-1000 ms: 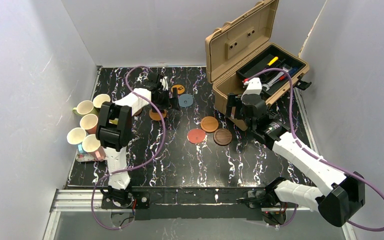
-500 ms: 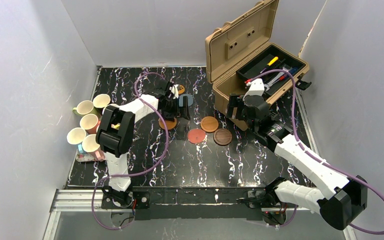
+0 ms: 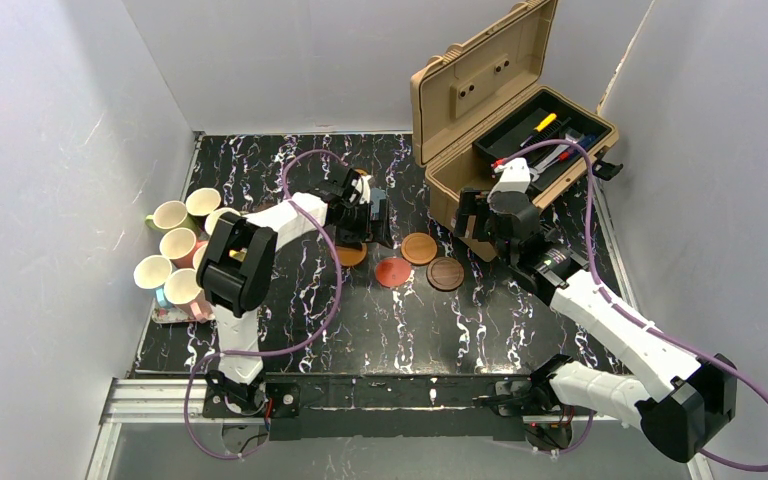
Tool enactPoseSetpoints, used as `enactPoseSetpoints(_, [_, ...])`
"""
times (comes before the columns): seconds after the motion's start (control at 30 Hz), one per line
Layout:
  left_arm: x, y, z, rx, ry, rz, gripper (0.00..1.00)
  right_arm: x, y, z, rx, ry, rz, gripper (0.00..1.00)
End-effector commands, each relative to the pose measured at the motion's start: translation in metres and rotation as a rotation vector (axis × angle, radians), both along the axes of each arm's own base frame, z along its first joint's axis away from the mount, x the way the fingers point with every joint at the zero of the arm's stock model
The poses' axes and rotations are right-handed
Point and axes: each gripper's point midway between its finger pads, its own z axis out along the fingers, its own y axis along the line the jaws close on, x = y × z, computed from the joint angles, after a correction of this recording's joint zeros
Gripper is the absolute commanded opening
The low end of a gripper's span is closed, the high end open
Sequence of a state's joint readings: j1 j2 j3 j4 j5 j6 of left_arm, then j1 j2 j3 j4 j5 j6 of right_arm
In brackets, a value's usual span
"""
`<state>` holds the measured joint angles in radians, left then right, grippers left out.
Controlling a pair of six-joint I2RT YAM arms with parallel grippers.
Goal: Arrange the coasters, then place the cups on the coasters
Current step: Move the coaster to the center of the board.
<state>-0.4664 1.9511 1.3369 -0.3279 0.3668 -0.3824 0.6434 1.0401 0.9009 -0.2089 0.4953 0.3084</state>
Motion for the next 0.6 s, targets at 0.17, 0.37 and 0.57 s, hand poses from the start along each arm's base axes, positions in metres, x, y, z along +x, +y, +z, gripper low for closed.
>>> enactPoseSetpoints(0.17, [-0.071,0.0,-0.045,0.083,0.247,-0.067,0.93,0.001,-0.005,0.009,0.015,-0.032,-0.026,0.89])
enactPoseSetpoints(0.37, [-0.076,-0.008,-0.044,0.081,0.247,-0.09,0.93,0.001,-0.005,0.009,0.015,-0.032,-0.026,0.89])
enactPoseSetpoints(0.57, [-0.078,-0.011,-0.044,0.081,0.244,-0.101,0.92,0.002,-0.004,0.007,0.014,-0.029,-0.024,0.89])
